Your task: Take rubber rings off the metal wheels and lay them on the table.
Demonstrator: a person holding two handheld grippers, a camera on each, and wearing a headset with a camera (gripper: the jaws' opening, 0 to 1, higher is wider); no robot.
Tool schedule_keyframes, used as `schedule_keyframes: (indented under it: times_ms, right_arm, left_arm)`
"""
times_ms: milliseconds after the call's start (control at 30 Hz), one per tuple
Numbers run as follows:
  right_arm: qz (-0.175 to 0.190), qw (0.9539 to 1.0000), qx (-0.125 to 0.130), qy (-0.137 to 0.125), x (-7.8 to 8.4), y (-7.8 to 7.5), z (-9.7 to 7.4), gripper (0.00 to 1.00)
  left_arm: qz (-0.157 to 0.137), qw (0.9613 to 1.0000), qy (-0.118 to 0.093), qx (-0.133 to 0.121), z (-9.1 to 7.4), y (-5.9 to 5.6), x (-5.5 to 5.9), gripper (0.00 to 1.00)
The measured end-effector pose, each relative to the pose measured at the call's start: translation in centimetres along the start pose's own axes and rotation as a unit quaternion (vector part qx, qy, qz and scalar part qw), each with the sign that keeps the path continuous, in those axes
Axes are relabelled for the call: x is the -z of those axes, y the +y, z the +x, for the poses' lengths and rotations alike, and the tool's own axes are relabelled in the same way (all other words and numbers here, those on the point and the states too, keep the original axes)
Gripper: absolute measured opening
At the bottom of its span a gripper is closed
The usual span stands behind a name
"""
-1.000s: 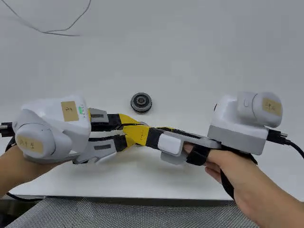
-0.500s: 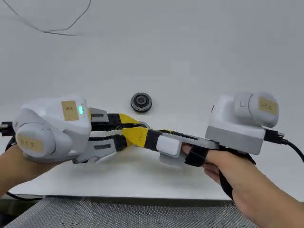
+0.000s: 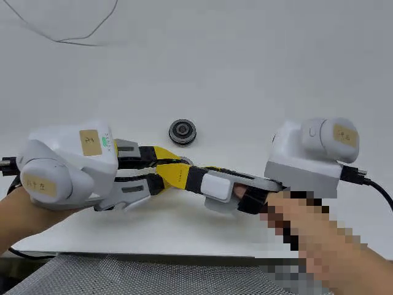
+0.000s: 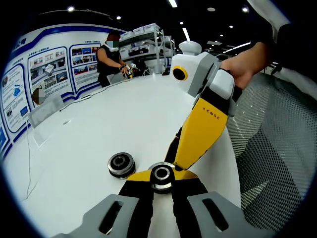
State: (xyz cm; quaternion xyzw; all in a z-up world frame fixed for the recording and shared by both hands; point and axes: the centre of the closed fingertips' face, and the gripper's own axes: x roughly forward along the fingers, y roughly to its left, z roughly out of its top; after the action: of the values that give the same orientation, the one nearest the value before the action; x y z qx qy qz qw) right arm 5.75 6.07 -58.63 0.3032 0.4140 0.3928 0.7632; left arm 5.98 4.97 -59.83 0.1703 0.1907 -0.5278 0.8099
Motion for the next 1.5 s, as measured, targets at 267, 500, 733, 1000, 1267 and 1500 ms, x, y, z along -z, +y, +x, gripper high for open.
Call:
schedule_keyframes:
  times_ms: [267,500,733,1000,1267,1500]
  right_arm:
    - [0.004,1.0000,-0.002,-0.002,0.02,0.19,-0.06,0.59]
    - [0.019,0.9998,-0.004,-0.005,-0.08,0.14,0.12,0.58]
    - [0.019,0.9998,-0.005,-0.005,-0.16,0.37,-0.08,0.59]
    - [0.018,0.9998,-0.005,-0.008,-0.28,0.38,-0.46,0.58]
    - [0.017,0.9998,-0.002,-0.007,-0.24,0.39,-0.57,0.57]
    - [0.019,0.9998,-0.004,-0.006,-0.22,0.30,-0.40,0.57]
  left_arm:
    - [0.001,1.0000,0.001,0.001,0.00,-0.02,0.00,0.13]
    - [0.002,1.0000,0.002,0.000,-0.09,-0.02,0.14,0.13]
    - [0.003,1.0000,0.003,0.001,-0.05,-0.17,-0.02,0.13]
    - [0.003,1.0000,0.004,0.000,-0.05,-0.25,-0.07,0.13]
    - [0.003,1.0000,0.004,-0.001,-0.05,-0.24,-0.13,0.13]
    - [0.003,1.0000,0.004,-0.001,-0.07,-0.22,-0.15,0.13]
